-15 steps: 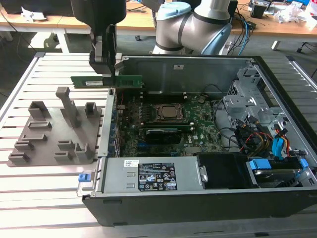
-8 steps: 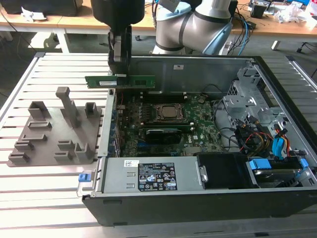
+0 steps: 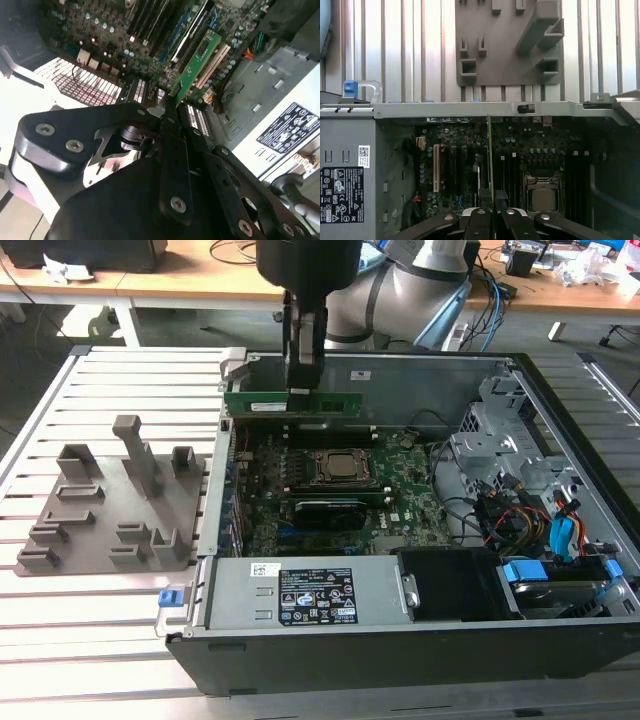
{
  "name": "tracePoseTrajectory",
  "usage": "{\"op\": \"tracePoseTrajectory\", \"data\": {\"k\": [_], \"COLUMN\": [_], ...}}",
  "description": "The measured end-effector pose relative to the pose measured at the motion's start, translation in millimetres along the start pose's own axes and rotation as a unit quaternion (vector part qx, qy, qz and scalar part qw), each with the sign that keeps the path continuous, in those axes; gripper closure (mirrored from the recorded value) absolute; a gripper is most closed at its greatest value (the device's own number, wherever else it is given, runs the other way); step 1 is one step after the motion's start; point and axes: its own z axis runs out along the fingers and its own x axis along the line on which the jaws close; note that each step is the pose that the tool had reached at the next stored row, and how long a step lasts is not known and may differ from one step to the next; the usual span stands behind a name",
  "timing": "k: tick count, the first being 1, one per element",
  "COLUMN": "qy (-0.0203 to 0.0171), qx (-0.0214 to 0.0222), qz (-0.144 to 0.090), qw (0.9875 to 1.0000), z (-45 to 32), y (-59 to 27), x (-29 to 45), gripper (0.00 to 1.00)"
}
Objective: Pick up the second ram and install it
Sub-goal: 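Pick up the second ram and move it above second insertion slot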
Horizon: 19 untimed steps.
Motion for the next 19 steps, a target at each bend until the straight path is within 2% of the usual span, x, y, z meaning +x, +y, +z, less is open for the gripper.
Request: {"op": "tracePoseTrajectory", "data": {"k": [1,2,3,4,6,9,12,13,14,19], "qy": [-0.0003,-0.0038,-0.0171,-0.0226,-0.0228,-0.0218,-0.0216,-0.0216,-0.0216,-0.0215], "qx": [-0.0011,-0.0019,-0.0023,-0.0026,-0.0041,-0.0102,-0.0122,-0.0135,-0.0169,-0.0215], "qz": [0.0,0.0,0.0,0.0,0.0,0.0,0.0,0.0,0.0,0.0], "qw": [1.0,1.0,0.9999,0.9997,0.9997,0.9997,0.9997,0.9997,0.9996,0.9995], "z": [0.2,0.4,0.8,1.5,3.8,10.4,12.4,14.4,21.2,34.1], "y": [-6.3,-9.8,-12.4,-13.6,-17.9,-39.7,-48.4,-53.8,-64.0,-75.0], "x": [-0.4,-0.5,-0.6,-0.7,-2.1,-17.7,-22.4,-24.5,-27.1,-27.9], "gripper": [0.86,0.86,0.86,0.86,0.86,0.86,0.86,0.86,0.86,0.86]}}
